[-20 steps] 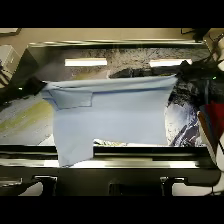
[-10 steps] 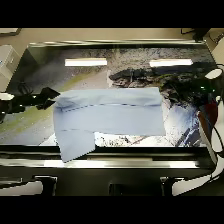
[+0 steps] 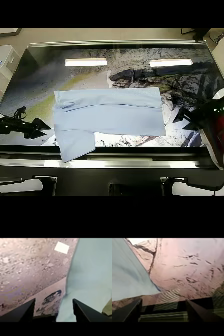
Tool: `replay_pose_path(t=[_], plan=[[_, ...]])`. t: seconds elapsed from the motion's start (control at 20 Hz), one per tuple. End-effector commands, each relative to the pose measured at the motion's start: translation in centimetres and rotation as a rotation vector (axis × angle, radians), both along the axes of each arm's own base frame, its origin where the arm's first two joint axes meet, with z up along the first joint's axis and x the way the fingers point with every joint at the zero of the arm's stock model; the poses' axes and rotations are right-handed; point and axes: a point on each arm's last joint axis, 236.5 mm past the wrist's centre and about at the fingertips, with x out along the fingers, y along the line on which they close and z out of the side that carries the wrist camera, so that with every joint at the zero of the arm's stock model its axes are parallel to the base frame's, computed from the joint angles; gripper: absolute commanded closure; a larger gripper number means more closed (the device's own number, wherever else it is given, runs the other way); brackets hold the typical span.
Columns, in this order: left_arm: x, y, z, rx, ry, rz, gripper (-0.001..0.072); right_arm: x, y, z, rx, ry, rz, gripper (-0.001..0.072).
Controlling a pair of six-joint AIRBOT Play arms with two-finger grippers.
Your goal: Fold the clothes and pants, and hang the long-sleeved shirts on hangers.
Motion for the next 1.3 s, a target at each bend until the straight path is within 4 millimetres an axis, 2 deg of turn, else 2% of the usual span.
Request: replay_pose_path(t=[0.0, 0.25, 0.35, 0.4, 0.45, 0.5, 0.7, 0.8, 0.95, 1.0, 1.1, 1.15, 1.25], plan=[[-0.1, -2.2, -0.8, -0.067, -0.03, -0.037, 0.0216, -1.6, 1.0, -0.3, 0.019, 0.005, -0.008, 0.0148], [0.5, -5.6, -1.7, -0.128, -0.011, -0.082, 0.0266, -1.0, 1.9, 0.2, 0.061, -0.019, -0.024, 0.0154], [1.6, -6.1, -2.2, -0.106, -0.033, -0.069, 0.0466, -1.0, 2.1, 0.3, 0.068, -0.019, -0.025, 0.0154], [2.0, -6.2, -2.2, -0.101, -0.039, -0.057, 0.051, -1.1, 2.1, 0.3, 0.07, -0.015, -0.024, 0.0154], [2.0, -6.3, -2.2, -0.102, -0.04, -0.058, 0.0639, -1.2, 2.1, 0.2, 0.07, -0.012, -0.017, 0.0155], [1.9, -6.5, -2.1, -0.108, -0.037, -0.063, 0.0681, -1.4, 2.1, 0.1, 0.07, -0.009, -0.006, 0.0154], [1.8, -6.2, -1.4, -0.109, -0.053, -0.07, 0.0683, -1.5, 2.6, -2.4, 0.078, -0.022, -0.04, 0.0154], [1.9, -6.0, -1.0, -0.104, -0.067, -0.067, 0.0683, -1.1, 4.0, -3.9, 0.148, -0.022, -0.053, 0.0157], [1.9, -6.1, -0.3, -0.106, -0.076, -0.075, 0.0683, 0.2, 6.8, -4.7, 0.303, -0.027, -0.087, 0.0162], [1.9, -6.1, -0.1, -0.105, -0.081, -0.076, 0.0683, -0.1, 7.3, -4.9, 0.322, -0.004, -0.079, 0.0163], [2.1, -6.0, 0.3, -0.097, -0.096, -0.076, 0.0683, -1.2, 7.2, -5.7, 0.273, 0.033, -0.018, 0.0182], [2.1, -6.0, 0.4, -0.096, -0.099, -0.077, 0.0683, -1.3, 7.3, -6.0, 0.247, 0.039, 0.003, 0.0183], [2.1, -6.0, 0.4, -0.096, -0.098, -0.076, 0.0683, -0.8, 8.1, -6.4, 0.214, 0.03, 0.021, 0.0234]])
